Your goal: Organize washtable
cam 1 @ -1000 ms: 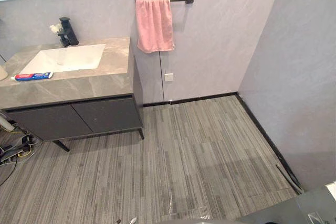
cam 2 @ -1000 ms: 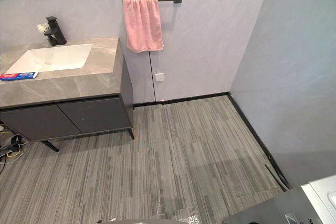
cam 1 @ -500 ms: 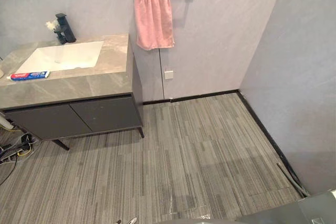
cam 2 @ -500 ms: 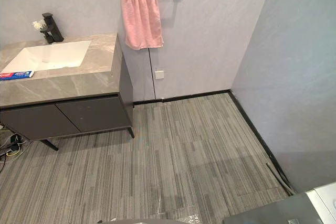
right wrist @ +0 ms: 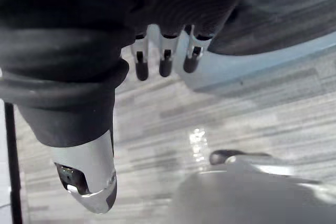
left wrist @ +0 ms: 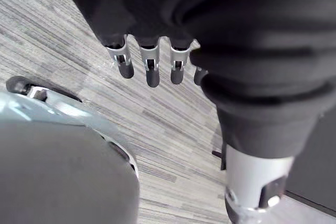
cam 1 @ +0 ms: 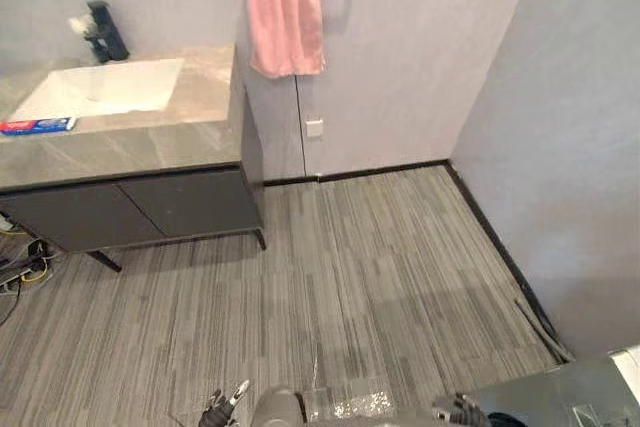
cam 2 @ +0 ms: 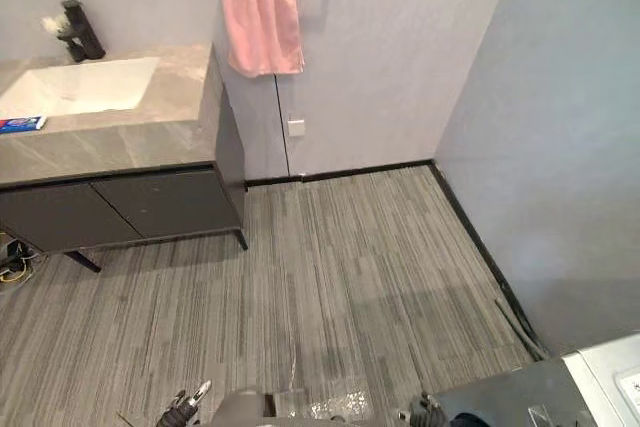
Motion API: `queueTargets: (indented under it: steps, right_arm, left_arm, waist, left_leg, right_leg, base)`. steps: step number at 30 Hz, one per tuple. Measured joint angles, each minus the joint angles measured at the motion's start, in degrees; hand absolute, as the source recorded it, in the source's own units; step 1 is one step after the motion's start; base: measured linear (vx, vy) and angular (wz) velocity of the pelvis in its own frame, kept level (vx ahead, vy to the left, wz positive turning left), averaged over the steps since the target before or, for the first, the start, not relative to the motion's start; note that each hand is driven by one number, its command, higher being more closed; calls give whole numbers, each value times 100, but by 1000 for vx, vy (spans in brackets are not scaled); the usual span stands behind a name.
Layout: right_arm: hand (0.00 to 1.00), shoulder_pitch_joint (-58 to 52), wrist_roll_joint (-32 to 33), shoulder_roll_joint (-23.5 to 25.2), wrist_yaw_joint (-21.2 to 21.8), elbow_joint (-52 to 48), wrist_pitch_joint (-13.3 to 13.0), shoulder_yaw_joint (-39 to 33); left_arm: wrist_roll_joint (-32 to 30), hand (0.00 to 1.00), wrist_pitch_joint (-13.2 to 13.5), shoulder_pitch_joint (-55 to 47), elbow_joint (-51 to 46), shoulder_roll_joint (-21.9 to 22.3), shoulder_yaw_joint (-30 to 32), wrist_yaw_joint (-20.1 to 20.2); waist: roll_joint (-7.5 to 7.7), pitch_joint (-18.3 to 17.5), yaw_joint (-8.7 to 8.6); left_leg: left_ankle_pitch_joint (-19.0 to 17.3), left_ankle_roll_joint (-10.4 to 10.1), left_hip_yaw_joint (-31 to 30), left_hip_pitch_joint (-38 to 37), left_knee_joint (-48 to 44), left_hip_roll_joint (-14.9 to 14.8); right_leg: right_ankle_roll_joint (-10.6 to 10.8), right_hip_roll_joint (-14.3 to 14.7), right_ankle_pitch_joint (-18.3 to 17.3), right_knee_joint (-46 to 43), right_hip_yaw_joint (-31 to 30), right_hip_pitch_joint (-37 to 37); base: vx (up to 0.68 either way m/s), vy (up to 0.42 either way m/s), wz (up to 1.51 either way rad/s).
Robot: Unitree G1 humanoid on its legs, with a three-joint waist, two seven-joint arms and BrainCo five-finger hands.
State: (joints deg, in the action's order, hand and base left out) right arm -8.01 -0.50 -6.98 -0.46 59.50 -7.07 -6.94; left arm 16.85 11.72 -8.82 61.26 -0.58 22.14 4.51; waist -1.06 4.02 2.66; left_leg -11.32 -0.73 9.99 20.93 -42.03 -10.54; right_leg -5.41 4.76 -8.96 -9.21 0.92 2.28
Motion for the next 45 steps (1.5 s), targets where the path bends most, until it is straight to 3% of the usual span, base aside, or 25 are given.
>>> queueTargets:
  steps: [4,7,8,9,11,13,15,17,19,20,21,22,23,25,27,30,31,32,33,34,35,37,40,43,45]
  right_arm:
    - [0,361,7,111,-64,-93,1,-14]
    - [0,398,13,448,-45,-201,-28,-254]
    - [0,338,19,621,-33,-196,-37,-181]
    - [0,305,34,736,24,-198,-43,-98]
    - [0,320,75,777,78,-242,-53,-103]
    - [0,346,220,715,76,-287,-114,-127]
    - [0,316,244,709,76,-415,-151,-118]
    - [0,388,418,699,72,-488,-155,-109]
    - [0,420,712,681,41,-764,-154,-3]
    - [0,414,747,671,22,-865,-156,71]
    - [0,330,790,637,-12,-1125,-150,268]
    - [0,320,800,569,-57,-1302,-145,373]
    - [0,344,844,505,-96,-1843,-156,599]
    - [0,311,907,410,-176,-2657,-205,841]
    - [0,276,1075,444,-404,-3503,-409,939]
    - [0,347,1170,423,-535,-4244,-697,974]
    - [0,415,1172,400,-588,-4370,-786,971]
    - [0,392,1182,408,-620,-4498,-785,923]
    - [0,284,1185,486,-700,-4518,-764,952]
    - [0,219,1187,565,-730,-4599,-765,973]
    - [0,143,1189,650,-801,-4861,-770,964]
    - [0,157,1190,730,-828,-5194,-771,983]
    - [0,6,1188,959,-779,-5914,-983,1272]
    - [0,-31,1193,1050,-696,-6054,-1024,1422]
    - [0,-64,1255,1046,-682,-6054,-1019,1483]
  left_arm:
    - [35,0,-1,7,0,170,295,5]
    - [-54,0,-22,-104,14,321,557,1]
    - [-114,0,-25,-180,78,319,659,-14]
    - [-152,0,-54,-141,173,178,672,-82]
    - [-201,0,-137,-143,182,80,583,-111]
    - [-462,0,-140,-58,92,-18,179,-103]
    - [-645,0,-126,204,47,-69,-35,-106]
    - [-709,0,-93,552,-16,-58,-477,-106]
    - [-737,0,68,670,-248,24,-839,-129]
    - [-734,0,98,694,-281,54,-851,-143]
    - [-736,0,104,728,-279,116,-911,-232]
    - [-737,0,106,757,-285,141,-954,-296]
    - [-735,0,96,746,-516,187,-1169,-391]
    - [-710,0,90,603,-1158,315,-1467,-474]
    - [-563,0,122,307,-2292,321,-2113,-500]
    - [-555,0,312,58,-3549,309,-2548,-578]
    - [-594,0,361,-12,-3855,314,-2678,-619]
    - [-643,0,334,-31,-4055,334,-2749,-639]
    - [-709,0,300,-75,-4319,311,-2834,-747]
    - [-812,0,268,-100,-4561,288,-2873,-832]
    - [-967,0,247,-99,-5162,254,-2966,-956]
    - [-1340,0,249,-102,-6088,187,-3097,-1161]
    - [-2260,0,373,-115,-7460,86,-3250,-1464]
    - [-2707,0,405,-122,-7922,111,-3279,-1683]
    - [-2974,0,351,-155,-7920,124,-3280,-1868]
  waist:
    - [-144,15,24]
    - [-138,-118,351]
    - [13,-222,385]
    - [200,-248,368]
    - [258,-215,254]
    - [208,-223,105]
    - [252,-241,104]
    - [245,-255,72]
    - [252,-276,-156]
    - [258,-281,-211]
    - [226,-336,-253]
    - [141,-405,-225]
    - [9,-348,-169]
    - [51,-300,-170]
    - [43,-227,-140]
    - [60,-306,19]
    - [-75,-374,1]
    - [-144,-392,29]
    - [20,-435,148]
    - [128,-457,88]
    - [251,-456,90]
    - [316,-448,163]
    - [260,-432,240]
    - [329,-505,258]
    - [290,-503,232]
  left_leg:
    - [33,-36,-273,323,1101,272]
    - [126,-90,-294,254,1744,391]
    - [185,13,-81,73,1679,534]
    - [-123,94,66,-124,1554,703]
    - [-432,224,192,-628,1488,769]
    - [-754,260,289,-1607,1667,767]
    - [-862,178,301,-2022,1967,754]
    - [-874,65,262,-2437,2363,663]
    - [-935,-196,28,-2740,2660,653]
    - [-980,-276,-40,-2827,2656,634]
    - [-1043,-396,-240,-2928,2563,519]
    - [-1048,-409,-303,-2952,2450,371]
    - [-840,-681,-394,-2698,1891,226]
    - [252,-334,-553,-1962,205,248]
    - [-252,-228,-573,-1212,-896,22]
    - [-359,-258,-432,-420,194,194]
    - [-148,-318,-467,-128,1336,325]
    - [453,-183,-465,16,2016,428]
    - [712,39,-408,-79,2129,595]
    - [771,88,-430,-175,2239,723]
    - [745,152,-495,-208,2316,855]
    - [610,341,-453,-364,2252,927]
    - [222,497,-357,-1256,2105,877]
    - [-318,276,-443,-1608,2241,691]
    - [-443,122,-481,-1723,2221,467]
  right_leg:
    - [128,-123,-127,117,-191,4]
    - [394,-336,-710,-359,-438,115]
    - [665,-560,-1114,-1089,-419,210]
    - [805,-836,-1225,-2480,-293,693]
    - [776,-980,-818,-4131,-212,1154]
    - [707,-1219,-899,-5014,325,1455]
    - [663,-1404,-939,-4640,864,1763]
    - [782,-1362,-819,-3117,1217,2145]
    - [791,-1198,40,-1265,921,2331]
    - [715,-1159,400,-1131,859,2361]
    - [662,-1045,1134,-1187,771,2334]
    - [692,-987,1025,-1363,860,2351]
    - [498,-914,852,-1617,1010,2325]
    - [474,-1027,481,-1551,1013,1920]
    - [457,-1066,188,-1098,1242,855]
    - [699,-1085,-48,-552,1367,277]
    - [768,-1010,-90,-447,1477,171]
    - [873,-987,-168,-443,1508,81]
    - [959,-1101,-239,-417,1414,-53]
    - [972,-1168,-229,-361,1446,-109]
    - [1049,-1291,-183,-251,1468,-216]
    - [1159,-1326,-38,-185,1362,-462]
    - [1212,-1542,-24,-2147,1028,-336]
    - [1180,-1586,-681,-3111,965,392]
    - [1167,-1422,-805,-2642,1012,707]
  base:
    - [257,149,-16]
    - [355,234,-51]
    - [606,297,-37]
    - [631,284,-27]
    - [472,197,-29]
    - [544,168,-22]
    - [511,89,-4]
    - [642,28,14]
    - [573,-60,41]
    - [651,-179,52]
    - [567,-173,33]
    - [821,-226,25]
    - [631,-172,21]
    - [600,-190,31]
    - [536,-158,45]
    - [485,-41,5]
    - [443,61,12]
    - [527,146,4]
    - [440,110,15]
    - [545,112,41]
    - [441,87,65]
    - [395,119,40]
    - [385,70,8]
    - [249,-85,-11]
    - [135,-211,-7]
